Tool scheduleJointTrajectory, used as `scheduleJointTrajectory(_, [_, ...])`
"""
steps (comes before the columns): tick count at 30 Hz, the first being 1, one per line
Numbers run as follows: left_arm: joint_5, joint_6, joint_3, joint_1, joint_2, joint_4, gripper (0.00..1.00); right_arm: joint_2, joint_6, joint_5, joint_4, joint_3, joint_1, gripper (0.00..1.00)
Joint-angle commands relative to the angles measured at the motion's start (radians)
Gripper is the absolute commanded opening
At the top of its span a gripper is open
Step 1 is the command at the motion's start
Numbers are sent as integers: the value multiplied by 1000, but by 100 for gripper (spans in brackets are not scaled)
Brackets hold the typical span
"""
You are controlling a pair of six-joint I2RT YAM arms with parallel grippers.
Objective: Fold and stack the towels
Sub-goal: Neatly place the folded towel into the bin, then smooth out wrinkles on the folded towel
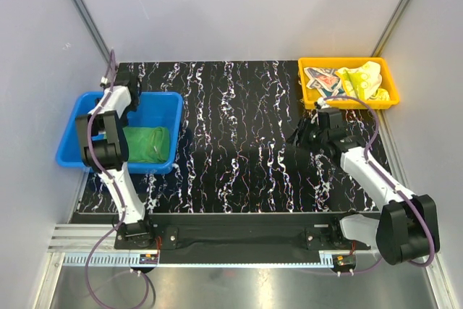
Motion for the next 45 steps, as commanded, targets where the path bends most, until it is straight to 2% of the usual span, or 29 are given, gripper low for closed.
scheduleJointTrajectory(1, [16, -77, 103, -18, -135, -71, 59, -17, 13, 43, -22, 93, -3, 62])
scheduleJointTrajectory(2, [47, -69, 96, -49, -164, -60, 69, -19, 28, 59, -26, 125, -3, 69])
scheduleJointTrajectory(3, [79, -56, 91, -69, -231, -51, 75, -16, 33, 76, -46, 148, -3, 91])
scheduleJointTrajectory(4, [98, -45, 85, -93, -261, -28, 82, -11, 34, 97, -55, 171, -3, 99])
scheduleJointTrajectory(5, [104, -19, 68, -139, -296, -11, 97, -4, 42, 110, -69, 223, -3, 100])
scheduleJointTrajectory(6, [145, -17, 71, -152, -339, -11, 99, 18, 46, 114, -98, 253, -3, 100])
scheduleJointTrajectory(9, [278, 7, 56, -238, -400, -2, 99, 62, 45, 110, -146, 353, -3, 100])
scheduleJointTrajectory(10, [276, -11, 44, -264, -426, -2, 99, 70, 43, 117, -163, 376, -3, 100])
scheduleJointTrajectory(13, [383, -86, -13, -262, -468, 6, 98, 84, 13, 123, -178, 416, -3, 100])
scheduleJointTrajectory(15, [568, -83, -68, -262, -505, 41, 95, 90, -29, 139, -192, 429, -5, 100])
scheduleJointTrajectory(16, [614, -72, -88, -269, -544, 82, 92, 95, -41, 183, -201, 435, -3, 100])
scheduleJointTrajectory(20, [525, -89, -151, -249, -574, 137, 89, 135, -73, 263, -259, 519, -8, 100])
scheduleJointTrajectory(22, [610, -117, -128, -198, -556, 118, 86, 170, -93, 280, -267, 548, -9, 100])
scheduleJointTrajectory(24, [720, -108, -121, -196, -562, 139, 83, 217, -118, 313, -285, 596, -35, 100])
scheduleJointTrajectory(27, [806, -75, -136, -219, -580, 150, 80, 289, -144, 341, -301, 688, -89, 100])
scheduleJointTrajectory(29, [916, -56, -153, -249, -592, 157, 80, 335, -171, 378, -286, 748, -112, 100])
scheduleJointTrajectory(35, [1132, -54, -206, -390, -675, 242, 80, 455, -178, 453, -223, 872, -190, 100])
scheduleJointTrajectory(40, [1181, -22, -185, -501, -658, 231, 79, 633, -167, 423, -224, 991, -301, 97])
scheduleJointTrajectory(45, [1218, -26, -202, -537, -660, 265, 78, 770, -184, 374, -235, 1064, -383, 95])
